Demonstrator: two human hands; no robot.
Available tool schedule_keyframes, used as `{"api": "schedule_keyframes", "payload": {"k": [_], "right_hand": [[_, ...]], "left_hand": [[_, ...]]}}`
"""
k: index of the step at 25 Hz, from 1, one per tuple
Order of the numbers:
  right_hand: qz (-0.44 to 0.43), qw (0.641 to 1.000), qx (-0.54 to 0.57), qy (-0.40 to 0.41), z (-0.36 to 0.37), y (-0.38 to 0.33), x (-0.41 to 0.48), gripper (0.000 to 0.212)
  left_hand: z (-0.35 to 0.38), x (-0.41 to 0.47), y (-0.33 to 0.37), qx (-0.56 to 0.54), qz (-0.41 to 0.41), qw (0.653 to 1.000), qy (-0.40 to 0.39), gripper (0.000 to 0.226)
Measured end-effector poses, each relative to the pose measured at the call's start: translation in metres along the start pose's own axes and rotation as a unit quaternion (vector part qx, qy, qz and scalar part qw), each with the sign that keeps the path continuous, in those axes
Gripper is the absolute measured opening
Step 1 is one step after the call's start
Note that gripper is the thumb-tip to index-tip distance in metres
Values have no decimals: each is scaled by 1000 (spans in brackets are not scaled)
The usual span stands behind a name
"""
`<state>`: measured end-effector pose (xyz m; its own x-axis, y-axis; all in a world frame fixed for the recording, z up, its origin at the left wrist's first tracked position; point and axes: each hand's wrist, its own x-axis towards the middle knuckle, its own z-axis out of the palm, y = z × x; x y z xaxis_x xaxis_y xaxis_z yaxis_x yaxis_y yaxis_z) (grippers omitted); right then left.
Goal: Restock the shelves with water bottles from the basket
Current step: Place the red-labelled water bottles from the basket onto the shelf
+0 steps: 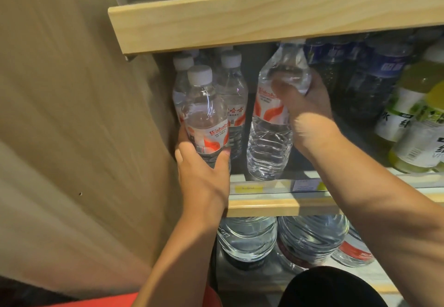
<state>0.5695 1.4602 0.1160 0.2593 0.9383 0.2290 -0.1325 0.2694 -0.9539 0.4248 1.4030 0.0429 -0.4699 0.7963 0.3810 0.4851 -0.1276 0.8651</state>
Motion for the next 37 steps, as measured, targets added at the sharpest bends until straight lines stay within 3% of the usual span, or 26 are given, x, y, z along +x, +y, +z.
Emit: {"api": "schedule_keyframes", "payload": {"k": [6,12,14,17,19,22,28,31,34,37], "right_hand": [[-57,996,-58,-48,10,24,-6,47],[-24,992,57,-112,3,41,-21,51],[-23,992,-10,-124,-3,47,-30,50],[-1,983,-128,-131,-11,55,-38,65],[17,982,-146,-121,-14,56,-38,73],[47,978,-156,-127,-16,52,-36,62],[50,966,-222,-126,-2,44,-46,52],[73,956,-258,-117,6,42,-51,39],[56,957,-258,-121,7,42,-53,31],[44,954,-267,-126,7,42,-54,29]], "left_hand": [[-1,0,-1,19,3,1000,-4,42],[1,0,-3,41,10,999,5,36],[0,1,-2,48,2,999,2,34],[-2,2,-1,48,-7,999,-3,30],[-4,0,1,42,-3,999,-8,28],[-6,-1,4,38,6,999,-31,27],[-13,6,6,43,-81,994,-58,22],[-14,2,13,19,-95,992,-83,55],[-21,-32,22,15,-50,998,-40,74],[-24,-50,9,48,68,996,18,45]]}}
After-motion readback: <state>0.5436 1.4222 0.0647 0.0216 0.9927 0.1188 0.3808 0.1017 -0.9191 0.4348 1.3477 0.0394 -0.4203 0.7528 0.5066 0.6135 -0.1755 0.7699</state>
